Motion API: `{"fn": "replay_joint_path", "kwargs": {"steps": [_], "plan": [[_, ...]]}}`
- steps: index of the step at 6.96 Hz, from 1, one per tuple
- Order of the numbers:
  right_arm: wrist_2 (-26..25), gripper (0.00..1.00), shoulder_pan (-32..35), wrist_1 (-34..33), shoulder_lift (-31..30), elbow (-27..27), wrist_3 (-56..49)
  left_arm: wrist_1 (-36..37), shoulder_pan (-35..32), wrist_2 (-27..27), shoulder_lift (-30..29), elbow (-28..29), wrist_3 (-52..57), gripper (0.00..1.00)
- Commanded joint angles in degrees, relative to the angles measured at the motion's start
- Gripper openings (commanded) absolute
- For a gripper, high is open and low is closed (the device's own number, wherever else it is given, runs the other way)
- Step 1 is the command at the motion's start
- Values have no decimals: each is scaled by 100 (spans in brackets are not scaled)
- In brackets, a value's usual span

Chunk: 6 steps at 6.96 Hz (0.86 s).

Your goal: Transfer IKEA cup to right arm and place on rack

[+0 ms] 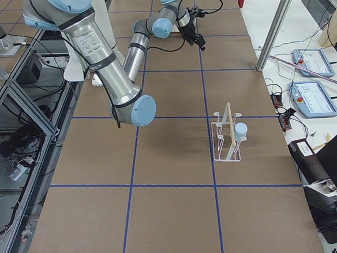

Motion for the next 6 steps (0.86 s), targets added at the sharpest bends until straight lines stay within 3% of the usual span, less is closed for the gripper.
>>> {"fn": "replay_joint_path", "kwargs": {"steps": [1, 2, 3, 4, 5, 6], "plan": [[-9, 100, -34, 65, 15, -21, 6, 118, -769, -471, -43, -25, 77, 0], [-218, 100, -51, 74, 41, -13, 15, 284, -1208, -926, -156, -147, 60, 0], [-577, 100, -234, 405, 33, -30, 32, 1042, -1526, -1322, -479, -670, 34, 0], [-694, 100, -384, 1357, -55, -309, 207, 1920, -1529, -1361, -569, -1441, -158, 0], [-703, 100, -559, 2349, -160, -633, 295, 2468, -1511, -1544, -692, -2240, -1143, 0], [-695, 100, -692, 2934, -248, -741, 235, 2596, -1476, -1938, -833, -2736, -2171, 0]]}}
